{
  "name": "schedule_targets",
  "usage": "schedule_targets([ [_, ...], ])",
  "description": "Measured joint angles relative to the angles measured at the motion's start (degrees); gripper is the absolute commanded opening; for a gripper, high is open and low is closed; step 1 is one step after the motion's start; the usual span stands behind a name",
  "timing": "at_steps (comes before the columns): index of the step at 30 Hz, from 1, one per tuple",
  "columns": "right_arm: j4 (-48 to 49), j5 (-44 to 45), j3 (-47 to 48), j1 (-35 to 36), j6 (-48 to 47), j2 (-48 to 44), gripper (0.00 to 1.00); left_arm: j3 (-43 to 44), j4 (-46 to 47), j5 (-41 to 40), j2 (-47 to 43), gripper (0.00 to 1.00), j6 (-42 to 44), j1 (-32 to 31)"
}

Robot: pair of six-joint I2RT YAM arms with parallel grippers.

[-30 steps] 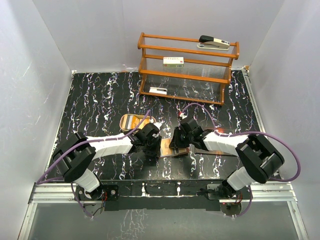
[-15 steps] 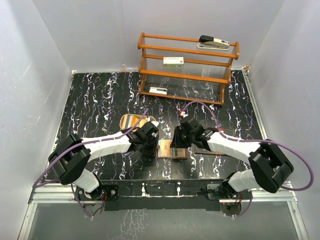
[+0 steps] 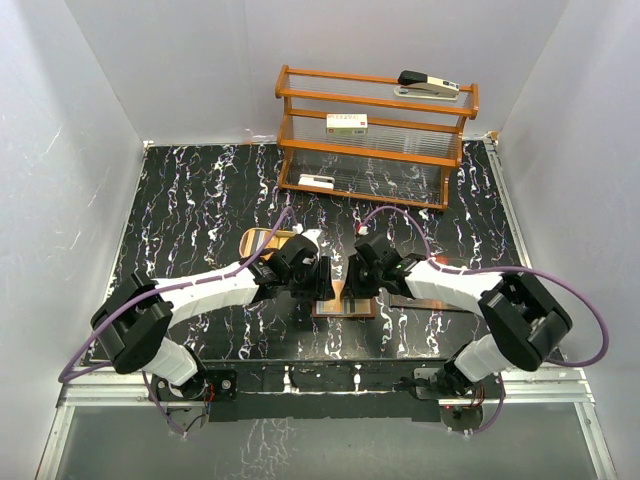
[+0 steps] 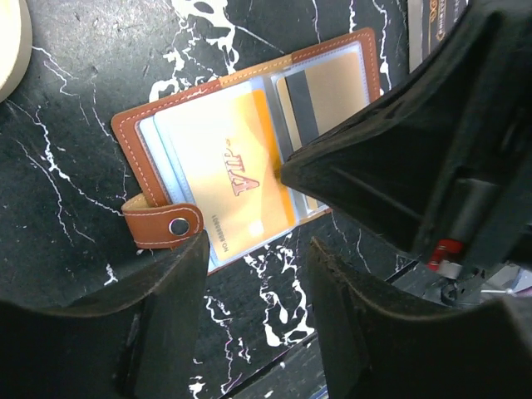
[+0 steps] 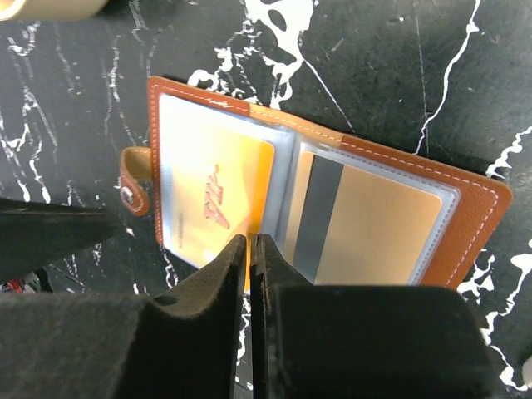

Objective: Put the credit cards into the card holder
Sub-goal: Turn over the card slot in the card holder.

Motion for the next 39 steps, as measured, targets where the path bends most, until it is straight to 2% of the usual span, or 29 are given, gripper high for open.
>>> schedule_targets([
  [10,2.5,1.6,-2.3,0.0,1.7,2.3,0.0,-1.7,2.9,-2.4,-0.2,0.57,-2.6,0.0],
  [29,6.1,0.9,-4.2,-0.1,2.9,1.9,0.0,-2.2,7.5,-2.5,2.3,0.54,-2.7,0.0],
  [39,7.9,0.9,-5.0,0.0,3.5,1.7,0.0,-2.2,10.3,-0.1,3.5,0.53,-2.7,0.2],
])
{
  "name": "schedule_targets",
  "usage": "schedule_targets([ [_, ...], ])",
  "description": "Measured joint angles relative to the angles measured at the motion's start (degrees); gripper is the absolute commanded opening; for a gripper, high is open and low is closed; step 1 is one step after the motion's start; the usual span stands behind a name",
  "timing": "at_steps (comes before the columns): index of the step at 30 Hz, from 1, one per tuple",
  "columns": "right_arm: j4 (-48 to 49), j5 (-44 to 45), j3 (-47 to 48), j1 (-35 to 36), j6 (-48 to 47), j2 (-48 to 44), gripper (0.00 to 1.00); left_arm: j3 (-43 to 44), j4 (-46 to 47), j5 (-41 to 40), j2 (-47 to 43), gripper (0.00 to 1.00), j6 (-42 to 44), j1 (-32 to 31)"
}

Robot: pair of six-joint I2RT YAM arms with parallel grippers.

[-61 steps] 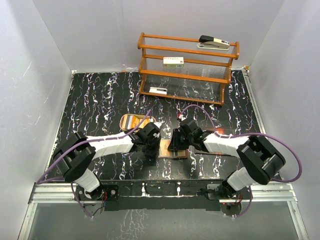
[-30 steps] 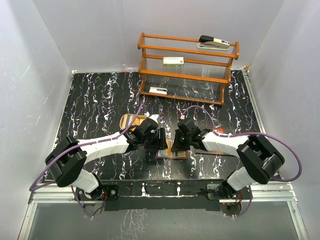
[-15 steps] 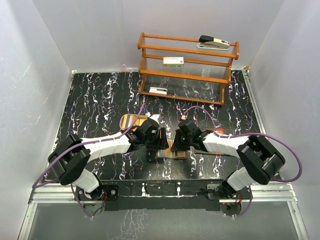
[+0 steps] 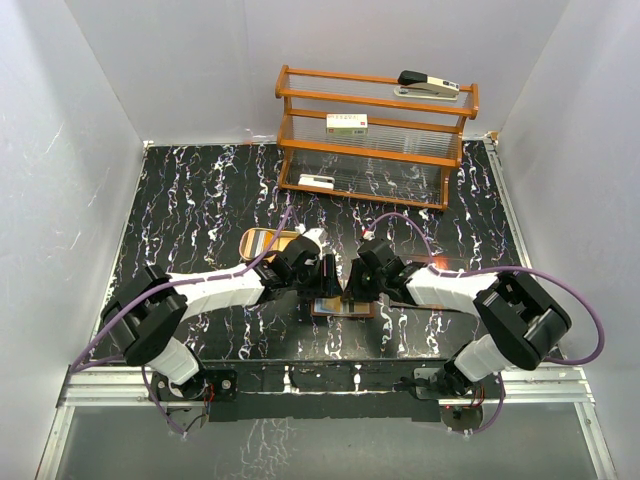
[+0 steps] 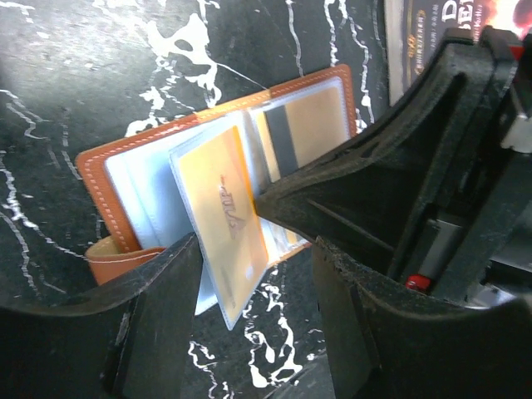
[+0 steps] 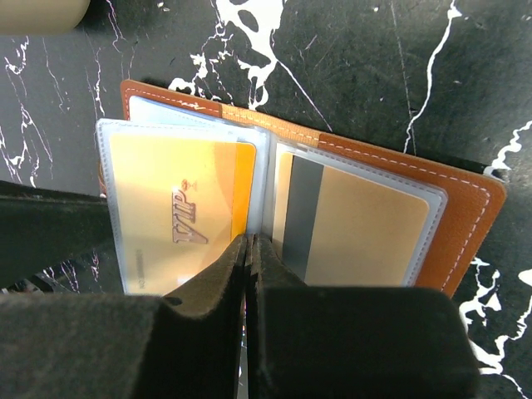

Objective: Put the credit cards into the card holder
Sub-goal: Turn over the card slot in the card holder.

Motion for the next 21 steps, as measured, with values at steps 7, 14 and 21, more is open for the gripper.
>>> schedule_targets([
  [7,0.7,0.8,-0.7,0.1,0.0,-0.7,0.05,0.3,3.1,4.8,0.1,0.51,-1.6,0.0],
  [14,-0.9,4.0,-0.6,0.1,-0.6,-2.1,0.17,1.4,3.8,7.7,0.3,0.51,-2.6,0.2],
  [21,-11.3,13.4,1.7,0.1,-2.6,-10.3,0.25,4.5,5.6,10.1,3.4,0.5,-2.9,0.2],
])
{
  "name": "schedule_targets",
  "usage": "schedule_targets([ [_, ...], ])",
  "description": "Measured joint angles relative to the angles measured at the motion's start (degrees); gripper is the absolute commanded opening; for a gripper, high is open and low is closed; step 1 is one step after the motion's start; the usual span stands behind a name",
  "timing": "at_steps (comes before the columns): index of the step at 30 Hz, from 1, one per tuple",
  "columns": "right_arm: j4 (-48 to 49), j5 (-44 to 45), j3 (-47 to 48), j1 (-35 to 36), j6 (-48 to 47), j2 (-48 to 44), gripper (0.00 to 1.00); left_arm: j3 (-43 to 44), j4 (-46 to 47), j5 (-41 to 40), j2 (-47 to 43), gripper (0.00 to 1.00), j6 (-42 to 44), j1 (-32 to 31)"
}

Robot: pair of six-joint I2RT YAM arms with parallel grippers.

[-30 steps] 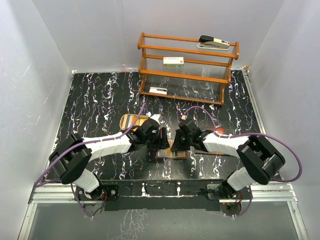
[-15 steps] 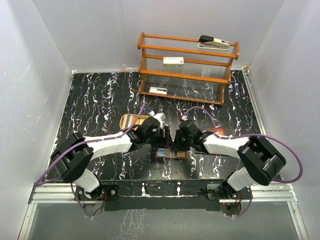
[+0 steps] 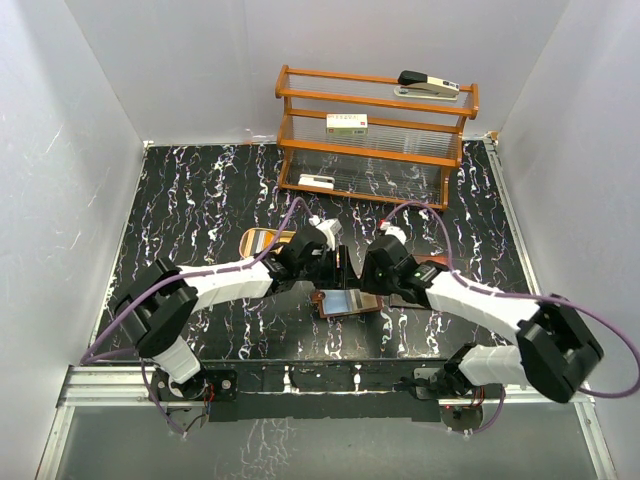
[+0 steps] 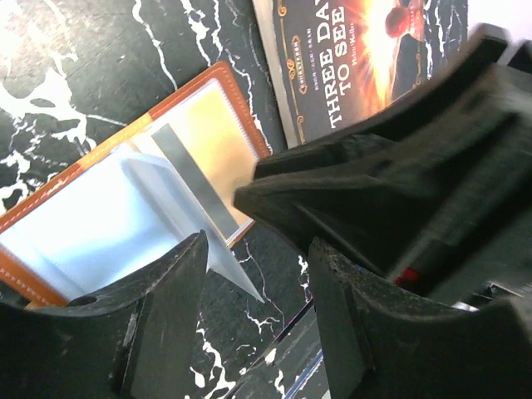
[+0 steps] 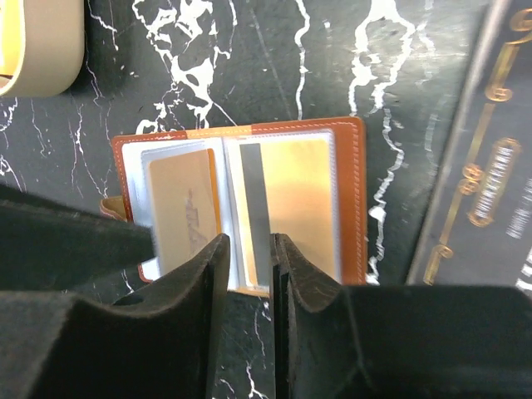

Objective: Put the credit cards into the card holder
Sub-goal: Turn over the card slot in the card holder.

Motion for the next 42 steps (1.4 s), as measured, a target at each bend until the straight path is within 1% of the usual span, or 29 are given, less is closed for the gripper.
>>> schedule_targets([
  [5,-7.4,6.6,0.2,0.2,0.3,-9.4,0.3,1.0,4.0,1.7,2.6,0.5,-0.2,0.1],
  [8,-9.9,11.0,0.6,0.1,1.2,-15.7,0.32,2.0,3.5,2.6,4.2,0.5,0.4,0.0],
  [11,-10.7,13.0,1.2,0.0,1.4,-21.3,0.33,3.7,1.9,2.6,5.1,0.5,1.8,0.0],
  [14,-11.1,13.4,2.9,0.0,1.4,-24.0,0.34,5.6,-0.1,1.5,5.0,0.52,3.8,0.0],
  [17,-11.0,13.1,4.3,0.0,1.2,-24.4,0.35,6.3,-3.1,-1.0,4.2,0.55,6.3,0.0],
  [24,-9.6,9.5,4.8,0.0,1.2,-21.5,0.35,8.2,-16.3,-11.5,-1.4,0.56,13.3,0.7],
  [27,-8.0,7.1,4.9,0.0,1.4,-18.7,0.35,10.3,-21.9,-15.5,-3.1,0.56,16.4,2.6],
  [30,-6.6,4.7,5.8,0.0,1.8,-15.3,0.38,10.7,-26.0,-17.7,-5.6,0.56,18.8,6.6],
  [35,-3.6,0.5,9.0,0.1,2.7,-8.3,0.42,10.7,-30.9,-19.6,-8.7,0.56,22.4,14.9],
  [42,-0.5,-1.4,16.3,2.6,2.9,2.5,0.44,10.7,-34.3,-20.0,-9.3,0.56,26.3,23.6],
])
